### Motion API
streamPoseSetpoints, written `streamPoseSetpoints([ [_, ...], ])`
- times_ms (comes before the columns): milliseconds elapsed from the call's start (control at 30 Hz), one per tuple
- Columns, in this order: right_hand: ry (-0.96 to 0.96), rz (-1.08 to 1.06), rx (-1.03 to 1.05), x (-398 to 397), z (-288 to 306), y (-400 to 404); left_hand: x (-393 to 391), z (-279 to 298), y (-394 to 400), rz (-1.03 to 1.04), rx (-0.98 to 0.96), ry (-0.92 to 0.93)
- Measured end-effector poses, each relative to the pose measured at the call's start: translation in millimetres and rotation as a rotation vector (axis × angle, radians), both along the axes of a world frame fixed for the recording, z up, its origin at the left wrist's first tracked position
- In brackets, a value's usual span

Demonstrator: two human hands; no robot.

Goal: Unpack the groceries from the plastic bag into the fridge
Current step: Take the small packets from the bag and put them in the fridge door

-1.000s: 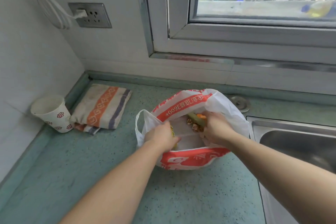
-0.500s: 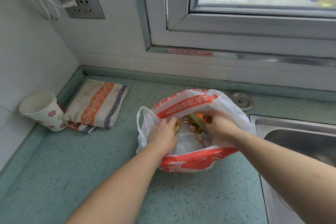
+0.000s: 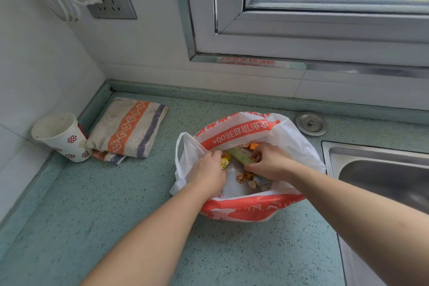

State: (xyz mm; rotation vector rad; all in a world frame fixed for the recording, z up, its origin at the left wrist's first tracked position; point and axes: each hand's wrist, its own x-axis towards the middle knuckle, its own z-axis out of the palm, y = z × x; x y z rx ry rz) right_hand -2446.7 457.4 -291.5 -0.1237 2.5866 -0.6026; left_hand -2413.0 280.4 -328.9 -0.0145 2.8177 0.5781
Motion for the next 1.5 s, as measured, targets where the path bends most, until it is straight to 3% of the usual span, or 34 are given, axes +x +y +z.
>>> streamPoseSetpoints([
  [300, 0.042, 0.069, -0.046, 12.5, 3.9, -4.0, 13.5, 8.1, -7.1, 0.018, -0.023, 0.002],
  [400, 0.117, 0.144, 0.035, 18.8, 2.7, -4.3, 19.2, 12.7, -10.1, 0.022, -0.012, 0.007],
  [533, 0.258, 0.091, 0.043, 25.2, 8.5, -6.5, 27.7, 20.1, -13.7, 0.030, -0.006, 0.019],
  [733, 0.156, 0.026, -0.094, 38.3, 39.8, -4.2, 37.1, 47.2, -15.2, 0.057, 0.051, 0.030],
  [933, -0.099, 0.204, 0.065, 63.6, 90.1, 3.9, 40.0, 93.5, -15.0, 0.066, 0.056, 0.084],
  [1033, -0.071, 0.223, 0.107, 77.7, 110.9, 4.3, 41.3, 115.1, -17.9, 0.026, 0.093, 0.141],
  [1100, -0.008, 0.172, 0.044, 84.2, 123.0, 1.1, 43.3, 127.5, -19.9, -0.014, 0.127, 0.167],
  [1233, 0.095, -0.134, -0.432, 94.8, 162.9, -7.3, 50.9, 153.2, -20.5, -0.055, 0.265, 0.218],
  [1333, 0.197, -0.313, -0.645, 107.0, 194.7, -12.0, 61.5, 168.3, -23.7, -0.099, 0.335, 0.254],
  [1500, 0.316, -0.413, -0.557, 142.3, 217.8, -3.8, 75.0, 184.6, -25.6, -0.159, 0.353, 0.268],
])
